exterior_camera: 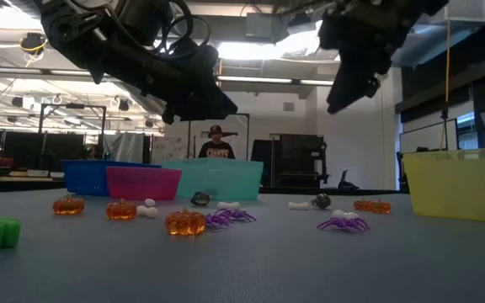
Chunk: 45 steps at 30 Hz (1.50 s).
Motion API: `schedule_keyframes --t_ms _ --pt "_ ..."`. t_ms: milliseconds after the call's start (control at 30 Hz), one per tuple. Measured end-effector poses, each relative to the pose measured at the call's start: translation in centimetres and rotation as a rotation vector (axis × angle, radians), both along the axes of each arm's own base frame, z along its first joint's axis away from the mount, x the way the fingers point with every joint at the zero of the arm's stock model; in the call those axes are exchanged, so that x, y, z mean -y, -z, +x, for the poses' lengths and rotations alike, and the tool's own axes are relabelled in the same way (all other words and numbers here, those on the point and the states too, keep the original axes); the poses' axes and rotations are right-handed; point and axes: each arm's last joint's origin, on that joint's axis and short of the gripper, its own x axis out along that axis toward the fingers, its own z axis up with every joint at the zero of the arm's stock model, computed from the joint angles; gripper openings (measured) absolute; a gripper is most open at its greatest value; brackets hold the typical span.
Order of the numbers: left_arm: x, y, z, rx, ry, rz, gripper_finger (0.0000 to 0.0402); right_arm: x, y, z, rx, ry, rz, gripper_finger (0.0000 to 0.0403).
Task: Sort Halloween decoration
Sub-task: Put the orange pumpkin toy into the yellow bin
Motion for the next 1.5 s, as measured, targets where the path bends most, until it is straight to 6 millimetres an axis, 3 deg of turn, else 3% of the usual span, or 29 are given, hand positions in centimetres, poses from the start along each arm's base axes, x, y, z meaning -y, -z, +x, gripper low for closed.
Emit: schedule_keyframes --t_ms 300,933,1500 --pt "0.0 0.1 0.0 -0.015 0.0 -0.002 0.0175 0.0 3.3 3.2 -0.274 0.002 0.005 0.0161" --pt "0.0 0.2 -0.1 -0.02 0.0 -0.002 0.0174 -0.2 8.6 4.6 -0.495 0.033 0.103 0.0161" --pt "0.0 0.2 -0.1 -0.02 0.0 -0.003 0.0174 -0.3 9.4 4.4 -0.531 0.049 0.127 0.0161"
